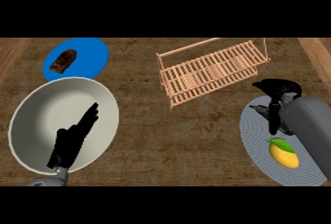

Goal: Pick the eggplant from the placemat and place it in the tiered shelf

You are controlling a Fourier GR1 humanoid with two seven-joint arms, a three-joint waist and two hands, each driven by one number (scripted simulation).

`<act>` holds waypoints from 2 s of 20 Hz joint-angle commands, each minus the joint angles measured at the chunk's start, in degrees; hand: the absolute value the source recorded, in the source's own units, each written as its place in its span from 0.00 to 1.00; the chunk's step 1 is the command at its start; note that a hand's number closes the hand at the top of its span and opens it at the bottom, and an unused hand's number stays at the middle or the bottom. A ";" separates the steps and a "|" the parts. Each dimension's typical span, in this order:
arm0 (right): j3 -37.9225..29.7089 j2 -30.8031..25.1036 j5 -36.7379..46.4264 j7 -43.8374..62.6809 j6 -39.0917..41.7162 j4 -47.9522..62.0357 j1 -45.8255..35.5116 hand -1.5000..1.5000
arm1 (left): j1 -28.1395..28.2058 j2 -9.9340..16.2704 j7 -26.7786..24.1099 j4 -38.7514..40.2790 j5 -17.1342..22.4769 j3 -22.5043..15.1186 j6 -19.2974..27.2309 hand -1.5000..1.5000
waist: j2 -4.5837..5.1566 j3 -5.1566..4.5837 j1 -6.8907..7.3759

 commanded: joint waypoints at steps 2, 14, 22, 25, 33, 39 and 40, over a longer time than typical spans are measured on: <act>-1.74 2.99 5.45 1.90 -1.09 -0.80 1.64 0.00 | -0.16 -1.44 1.33 -0.38 -1.10 0.53 0.23 0.50 | 0.08 -0.06 0.08; -6.05 1.58 15.54 -5.50 -1.42 2.13 3.00 0.00 | 0.41 -2.52 -1.43 1.21 -2.83 2.43 -1.54 0.50 | 0.13 -0.05 0.15; -7.00 5.15 22.45 -6.85 -4.79 6.06 4.45 0.00 | 0.51 -3.44 -2.18 1.40 -4.30 3.18 -1.78 0.50 | 0.12 -0.06 0.12; -7.09 5.73 24.24 -8.27 -5.44 8.49 4.21 0.00 | -1.37 -5.19 -0.66 2.79 -5.65 2.10 -0.80 0.50 | 0.15 -0.05 0.12; -9.31 8.34 27.98 -11.44 -8.91 15.53 2.75 1.00 | -1.21 -5.36 -3.82 6.06 -6.43 3.70 -1.35 0.50 | 0.19 -0.06 0.10; -8.51 6.18 28.47 -20.79 -12.22 16.93 4.02 1.00 | 4.13 -4.64 -0.27 -3.05 -5.92 2.13 -2.62 0.50 | 0.11 -0.03 0.38; -8.93 7.51 28.49 -20.95 -15.11 18.48 4.81 1.00 | -0.28 -4.78 -1.62 1.97 -5.59 4.10 -1.94 0.50 | 0.28 -0.04 0.19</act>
